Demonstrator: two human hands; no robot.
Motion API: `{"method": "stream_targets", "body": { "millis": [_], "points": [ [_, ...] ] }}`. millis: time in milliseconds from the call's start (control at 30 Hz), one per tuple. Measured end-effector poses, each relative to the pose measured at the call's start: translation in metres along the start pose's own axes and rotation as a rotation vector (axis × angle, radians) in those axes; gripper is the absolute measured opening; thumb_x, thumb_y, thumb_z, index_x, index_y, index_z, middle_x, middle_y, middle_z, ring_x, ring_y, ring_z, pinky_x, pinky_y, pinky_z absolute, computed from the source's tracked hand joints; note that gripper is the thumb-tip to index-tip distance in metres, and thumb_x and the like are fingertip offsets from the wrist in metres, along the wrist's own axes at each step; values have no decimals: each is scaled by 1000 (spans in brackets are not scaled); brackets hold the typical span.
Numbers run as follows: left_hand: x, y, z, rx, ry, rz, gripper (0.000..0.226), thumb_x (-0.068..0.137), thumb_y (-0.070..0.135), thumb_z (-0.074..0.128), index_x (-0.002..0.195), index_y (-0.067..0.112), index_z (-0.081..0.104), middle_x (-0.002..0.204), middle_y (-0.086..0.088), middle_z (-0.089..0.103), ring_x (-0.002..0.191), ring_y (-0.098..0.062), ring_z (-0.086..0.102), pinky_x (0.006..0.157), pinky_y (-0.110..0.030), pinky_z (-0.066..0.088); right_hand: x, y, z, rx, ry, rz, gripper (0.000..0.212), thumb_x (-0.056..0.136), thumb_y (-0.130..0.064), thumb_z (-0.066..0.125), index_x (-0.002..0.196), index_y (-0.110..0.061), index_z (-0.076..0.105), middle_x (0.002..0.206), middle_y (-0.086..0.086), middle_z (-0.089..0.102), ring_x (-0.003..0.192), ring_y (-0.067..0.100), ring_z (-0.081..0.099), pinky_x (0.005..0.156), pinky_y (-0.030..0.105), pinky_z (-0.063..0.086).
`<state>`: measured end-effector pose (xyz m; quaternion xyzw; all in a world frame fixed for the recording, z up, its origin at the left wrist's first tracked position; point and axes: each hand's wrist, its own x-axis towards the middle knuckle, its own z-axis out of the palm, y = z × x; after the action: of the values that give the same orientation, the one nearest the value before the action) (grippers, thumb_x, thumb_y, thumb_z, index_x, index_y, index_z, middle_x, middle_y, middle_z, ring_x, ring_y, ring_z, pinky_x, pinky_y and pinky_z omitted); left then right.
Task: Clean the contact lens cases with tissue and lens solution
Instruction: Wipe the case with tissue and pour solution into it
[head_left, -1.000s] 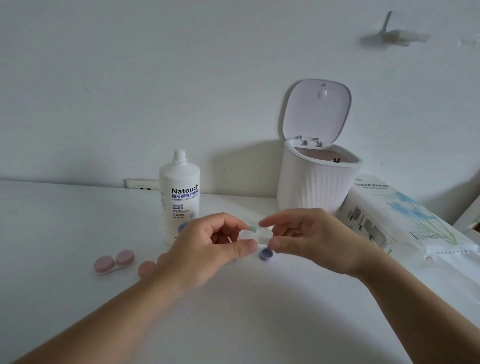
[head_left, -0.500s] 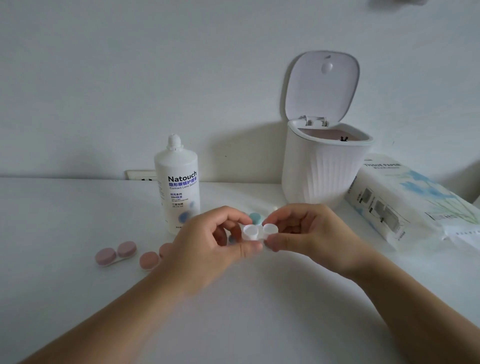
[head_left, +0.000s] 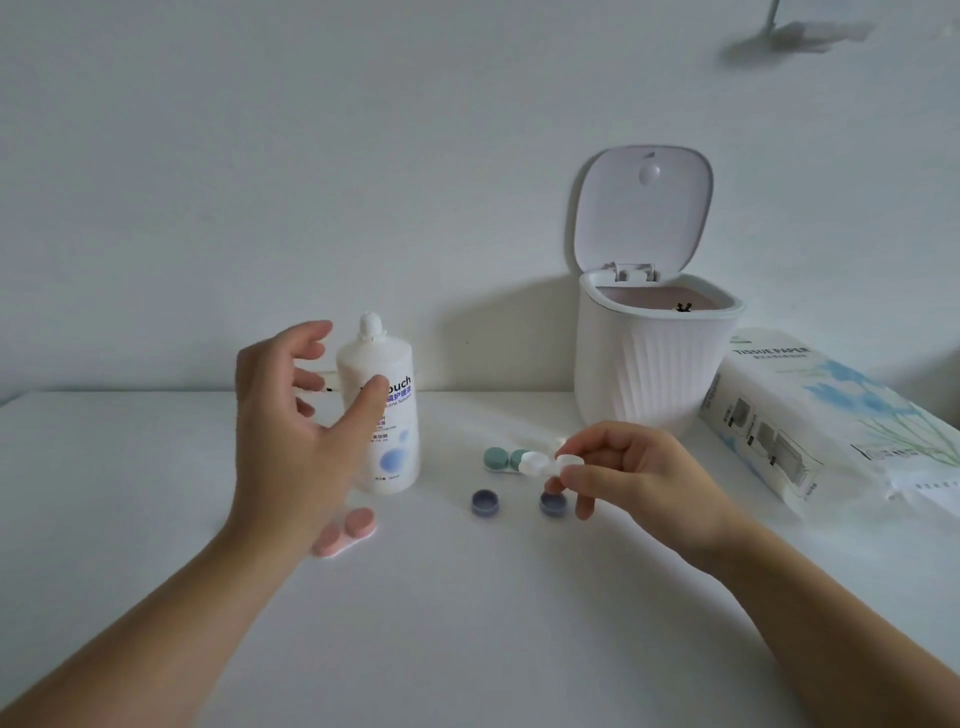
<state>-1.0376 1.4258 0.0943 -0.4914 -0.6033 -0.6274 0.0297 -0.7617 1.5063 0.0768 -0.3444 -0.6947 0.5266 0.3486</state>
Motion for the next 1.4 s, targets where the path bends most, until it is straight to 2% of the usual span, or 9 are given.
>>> {"method": "stream_targets", "body": {
  "millis": [100,233,400,867,967,1033,1200,1300,1400],
  "points": [
    [10,-8,-1,-12,-158,-192,73,65,52,76,131,44,47,126,20,51,105,5,56,83,-20,44,0,-3,0,1,1,-7,8,87,-1,73,95,-2,69,86,18,77,63,20,63,67,27,55],
    [16,-10,4,-30,-407,-388,70,49,59,77,114,50,55,100,31,68,91,12,62,76,-27,48,-1,-5,1,-47,-8,-3,9,89,5,65,96,0,68,84,17,77,63,18,62,66,26,54],
    [15,-14,8,-60,-425,-437,68,49,49,82,111,46,54,91,23,72,77,4,68,71,-30,51,-1,-6,3,-83,22,26,8,91,1,62,97,-1,68,84,11,79,61,18,63,70,28,54],
    [-2,-26,15,-72,-352,-182,58,65,34,91,109,51,57,101,34,69,93,12,65,66,-14,50,-1,-6,6,-77,29,34,24,68,-36,78,89,-25,79,73,1,76,64,6,61,62,17,47],
    [-7,-22,13,-67,-374,-98,65,67,28,92,116,55,58,107,32,67,100,9,60,35,-33,52,-2,-7,8,-64,20,27,25,68,-36,76,93,-31,80,76,6,78,67,10,68,64,19,52],
    [-7,-22,13,-23,-414,-14,66,68,28,91,119,54,57,111,31,64,89,0,60,30,-26,45,-3,-7,9,-49,20,16,19,74,-29,78,93,-33,80,79,8,79,69,12,71,65,21,54],
    [-3,-27,10,199,-487,200,70,67,30,89,128,45,57,119,37,57,110,12,51,81,-7,42,-4,-5,11,11,31,-29,17,79,-14,81,93,-24,80,82,11,79,68,12,71,67,17,54],
    [0,-33,9,267,-489,255,72,66,27,90,129,42,57,118,38,56,108,12,52,85,0,35,-4,-2,12,18,30,-38,17,79,-7,81,93,-17,79,83,11,79,72,16,74,71,20,57],
    [2,-35,10,318,-462,338,71,66,23,90,127,39,59,116,34,55,108,-1,56,88,-17,41,-5,-2,13,-5,40,-41,18,81,-8,80,98,-15,77,84,9,80,74,17,75,72,19,57]
  ]
}}
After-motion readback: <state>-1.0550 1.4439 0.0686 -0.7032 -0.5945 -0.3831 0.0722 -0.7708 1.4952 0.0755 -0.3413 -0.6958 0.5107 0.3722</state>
